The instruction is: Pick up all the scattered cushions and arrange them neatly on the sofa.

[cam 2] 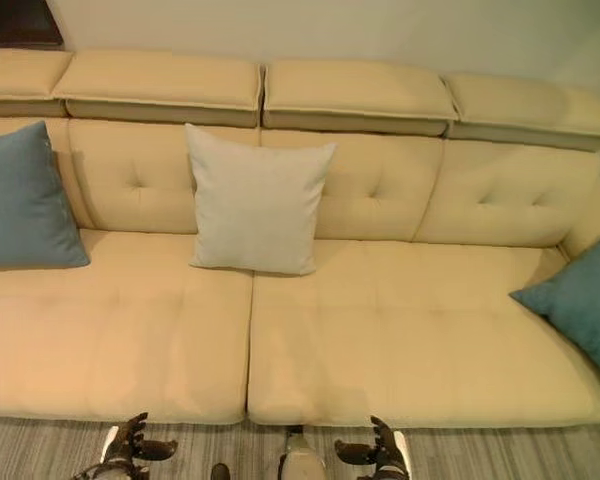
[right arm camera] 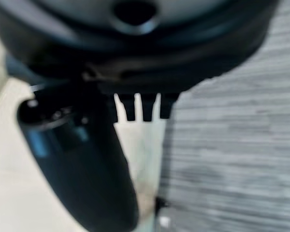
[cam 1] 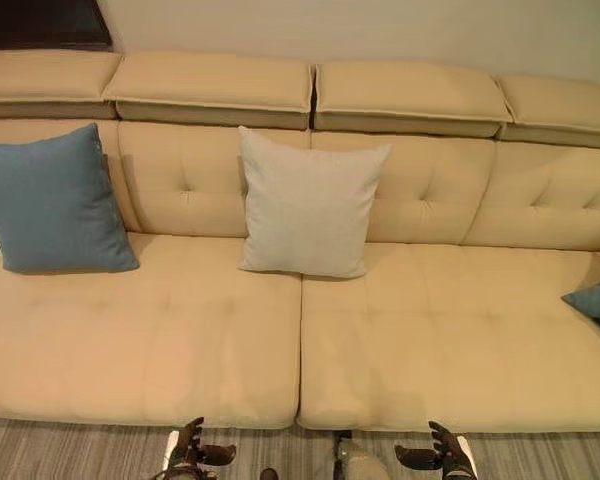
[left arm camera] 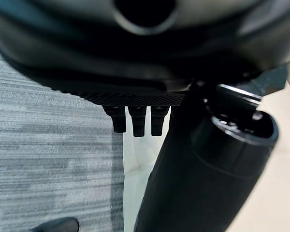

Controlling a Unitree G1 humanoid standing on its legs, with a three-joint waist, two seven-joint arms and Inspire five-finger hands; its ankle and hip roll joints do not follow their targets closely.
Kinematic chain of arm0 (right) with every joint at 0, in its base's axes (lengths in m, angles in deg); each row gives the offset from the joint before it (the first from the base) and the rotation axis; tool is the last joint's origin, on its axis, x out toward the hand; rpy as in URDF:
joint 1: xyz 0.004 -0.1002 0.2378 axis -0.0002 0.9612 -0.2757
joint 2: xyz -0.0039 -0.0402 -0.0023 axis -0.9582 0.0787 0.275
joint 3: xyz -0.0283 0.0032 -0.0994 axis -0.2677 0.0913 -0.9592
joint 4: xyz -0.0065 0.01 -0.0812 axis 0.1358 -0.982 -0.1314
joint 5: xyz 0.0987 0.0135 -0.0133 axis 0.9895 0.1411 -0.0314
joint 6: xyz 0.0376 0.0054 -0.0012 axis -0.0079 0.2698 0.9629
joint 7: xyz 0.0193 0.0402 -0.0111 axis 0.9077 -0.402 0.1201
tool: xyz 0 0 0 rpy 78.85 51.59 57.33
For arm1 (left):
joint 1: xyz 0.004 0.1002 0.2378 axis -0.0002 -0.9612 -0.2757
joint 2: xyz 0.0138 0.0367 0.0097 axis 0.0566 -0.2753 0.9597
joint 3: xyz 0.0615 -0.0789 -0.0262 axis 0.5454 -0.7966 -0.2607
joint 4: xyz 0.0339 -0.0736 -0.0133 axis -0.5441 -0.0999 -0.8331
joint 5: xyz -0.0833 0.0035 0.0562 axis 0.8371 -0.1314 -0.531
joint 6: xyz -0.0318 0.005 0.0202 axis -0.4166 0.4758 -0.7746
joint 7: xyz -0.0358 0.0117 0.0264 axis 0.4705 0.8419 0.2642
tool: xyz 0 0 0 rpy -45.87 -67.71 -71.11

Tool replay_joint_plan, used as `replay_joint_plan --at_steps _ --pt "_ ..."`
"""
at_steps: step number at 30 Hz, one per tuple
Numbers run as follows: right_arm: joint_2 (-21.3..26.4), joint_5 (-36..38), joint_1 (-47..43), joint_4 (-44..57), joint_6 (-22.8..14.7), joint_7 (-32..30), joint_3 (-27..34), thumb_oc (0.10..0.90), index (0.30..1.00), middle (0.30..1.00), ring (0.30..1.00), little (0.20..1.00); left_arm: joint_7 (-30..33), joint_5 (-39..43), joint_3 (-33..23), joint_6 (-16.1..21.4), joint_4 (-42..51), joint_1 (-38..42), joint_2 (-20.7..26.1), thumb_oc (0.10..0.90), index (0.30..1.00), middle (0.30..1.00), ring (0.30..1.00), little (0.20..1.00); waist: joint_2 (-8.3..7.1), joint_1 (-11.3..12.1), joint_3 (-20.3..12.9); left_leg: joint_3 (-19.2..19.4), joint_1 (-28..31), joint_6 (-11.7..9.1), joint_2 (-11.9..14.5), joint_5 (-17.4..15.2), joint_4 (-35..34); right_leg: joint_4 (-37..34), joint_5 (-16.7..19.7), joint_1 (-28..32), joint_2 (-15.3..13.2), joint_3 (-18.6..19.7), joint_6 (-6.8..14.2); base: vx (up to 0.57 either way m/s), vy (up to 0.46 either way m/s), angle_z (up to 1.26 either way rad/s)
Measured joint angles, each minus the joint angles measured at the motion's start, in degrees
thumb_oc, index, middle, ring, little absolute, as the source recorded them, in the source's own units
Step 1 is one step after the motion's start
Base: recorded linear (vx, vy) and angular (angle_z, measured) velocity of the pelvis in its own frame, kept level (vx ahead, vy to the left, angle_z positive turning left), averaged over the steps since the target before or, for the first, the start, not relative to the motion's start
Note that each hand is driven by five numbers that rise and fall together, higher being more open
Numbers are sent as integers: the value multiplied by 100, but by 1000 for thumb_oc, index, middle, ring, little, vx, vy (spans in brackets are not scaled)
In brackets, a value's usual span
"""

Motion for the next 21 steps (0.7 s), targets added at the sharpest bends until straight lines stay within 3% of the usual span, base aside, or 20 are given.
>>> replay_joint_plan --at_steps 2,3,6,7,9,11,12,14,16,18,21 --pt "-2 4 -29 25 -3 5 -16 800 900 900 900 900 4 0 -42 -1 -10 -49 21 800 900 900 900 900 191 72 37 -31 36 -70 247 106 -124 636 -338 72 308 38 43 -149 -44 -3" --pt "0 23 -102 -56 -4 9 -48 800 900 900 900 900 -7 -4 -48 -60 -54 -15 57 800 900 900 900 900 146 152 24 -84 56 -88 312 130 -137 1318 -906 159 394 175 104 -147 -81 17" --pt "-1 26 -202 -167 10 35 -82 800 900 900 900 900 -11 -6 -37 -113 -119 -54 -5 800 900 900 900 900 130 359 -69 -89 86 -113 415 139 -134 1203 -1577 944 249 66 41 -167 -122 2" --pt "-11 26 -236 -147 5 43 -109 800 900 900 900 900 -13 -5 -34 -126 -135 -63 -4 800 900 900 900 900 76 415 -100 -98 69 -175 372 145 -107 681 -1478 1204 240 69 -22 -114 -130 -30" --pt "-13 27 -514 -167 0 85 -142 800 900 900 900 900 -18 -5 -52 -203 -232 -133 -92 800 900 900 900 900 144 465 -140 -104 -21 -310 519 224 66 -398 -1151 1717 510 59 -562 -141 -158 -37" --pt "-7 42 -588 -118 -19 91 -226 800 900 900 900 900 -18 -5 -47 -216 -215 -177 -116 800 900 900 900 900 24 458 -147 -128 -360 -397 547 251 512 -694 -1003 1830 532 102 -688 -183 -140 -11" --pt "23 52 -589 -107 -31 89 -232 800 900 900 900 900 -23 -7 -41 -216 -198 -154 -118 800 900 900 900 900 23 455 -215 -236 -480 -441 535 233 399 -789 -942 1802 583 102 -778 -200 -118 7" --pt "81 92 -581 -127 -31 81 -215 800 900 900 900 900 -23 -9 -13 -219 -210 -93 -156 800 900 900 900 900 120 428 -259 -293 -529 -562 538 513 174 -802 -925 1757 720 37 -804 -238 -76 15" --pt "65 185 -551 -147 -33 84 -226 800 900 900 900 900 -18 -9 13 -226 -216 40 -151 800 900 900 900 900 27 417 -226 -441 -637 -735 568 637 232 -822 -914 1735 795 -74 -824 -240 -30 27" --pt "73 268 -511 -201 -32 66 -215 800 900 900 900 900 -20 -44 37 -232 -225 226 -172 800 900 900 900 900 -15 314 -157 -437 -830 -782 602 667 402 -921 -840 1711 807 -210 -913 -163 6 25" --pt "75 278 -485 -229 -35 62 -204 800 900 900 900 900 -23 -53 39 -237 -232 226 -189 800 900 900 900 900 13 240 -130 -422 -780 -915 634 756 334 -907 -823 1695 826 -218 -938 -171 80 2"
